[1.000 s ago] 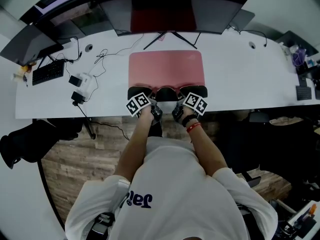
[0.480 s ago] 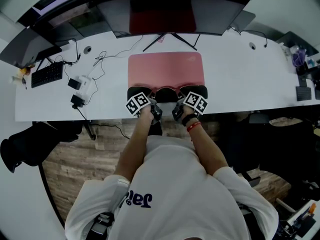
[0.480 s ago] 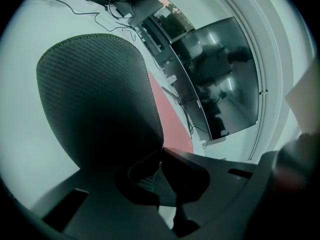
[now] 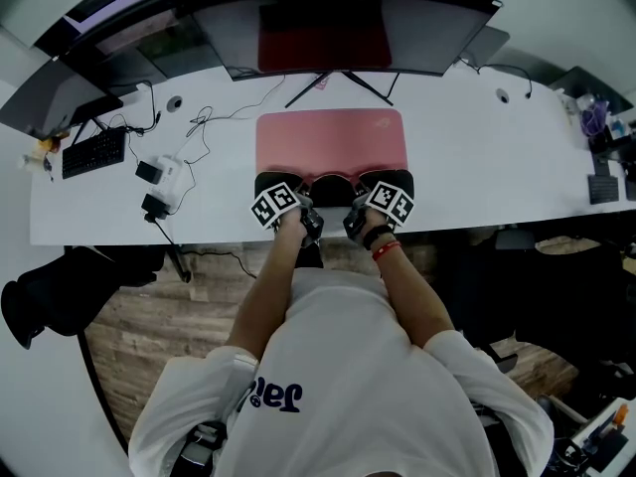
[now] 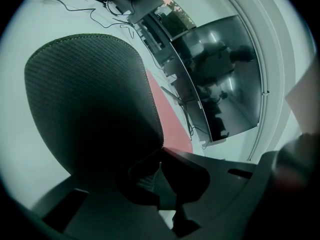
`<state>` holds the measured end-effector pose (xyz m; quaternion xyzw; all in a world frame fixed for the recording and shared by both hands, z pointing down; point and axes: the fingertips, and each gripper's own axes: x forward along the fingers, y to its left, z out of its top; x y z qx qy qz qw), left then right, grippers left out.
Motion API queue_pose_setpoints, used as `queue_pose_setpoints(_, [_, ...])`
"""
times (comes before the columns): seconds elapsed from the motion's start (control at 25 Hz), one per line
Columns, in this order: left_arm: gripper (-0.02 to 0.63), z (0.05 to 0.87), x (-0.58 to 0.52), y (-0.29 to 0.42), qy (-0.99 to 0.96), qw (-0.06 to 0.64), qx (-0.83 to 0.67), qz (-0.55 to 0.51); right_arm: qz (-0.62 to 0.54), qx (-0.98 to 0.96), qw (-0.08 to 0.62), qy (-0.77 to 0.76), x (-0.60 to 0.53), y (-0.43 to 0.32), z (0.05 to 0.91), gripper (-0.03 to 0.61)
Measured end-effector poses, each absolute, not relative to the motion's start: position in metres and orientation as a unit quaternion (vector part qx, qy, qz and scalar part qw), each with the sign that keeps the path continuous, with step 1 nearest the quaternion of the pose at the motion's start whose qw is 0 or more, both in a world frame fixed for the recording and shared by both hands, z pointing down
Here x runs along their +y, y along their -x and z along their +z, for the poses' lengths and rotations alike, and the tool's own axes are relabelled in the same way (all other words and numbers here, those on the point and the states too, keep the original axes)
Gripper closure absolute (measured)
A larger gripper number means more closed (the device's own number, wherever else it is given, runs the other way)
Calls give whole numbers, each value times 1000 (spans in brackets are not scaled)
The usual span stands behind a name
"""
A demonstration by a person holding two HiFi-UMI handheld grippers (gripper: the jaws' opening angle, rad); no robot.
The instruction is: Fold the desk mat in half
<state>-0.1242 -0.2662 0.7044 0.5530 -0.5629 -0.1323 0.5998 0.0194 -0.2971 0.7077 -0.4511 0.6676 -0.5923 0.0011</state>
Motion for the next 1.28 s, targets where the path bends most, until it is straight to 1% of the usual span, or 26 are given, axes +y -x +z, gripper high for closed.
queue_pose_setpoints(1.28, [583, 704, -304, 133, -556, 613, -546, -129, -592, 655, 5, 470, -331, -13, 708, 548])
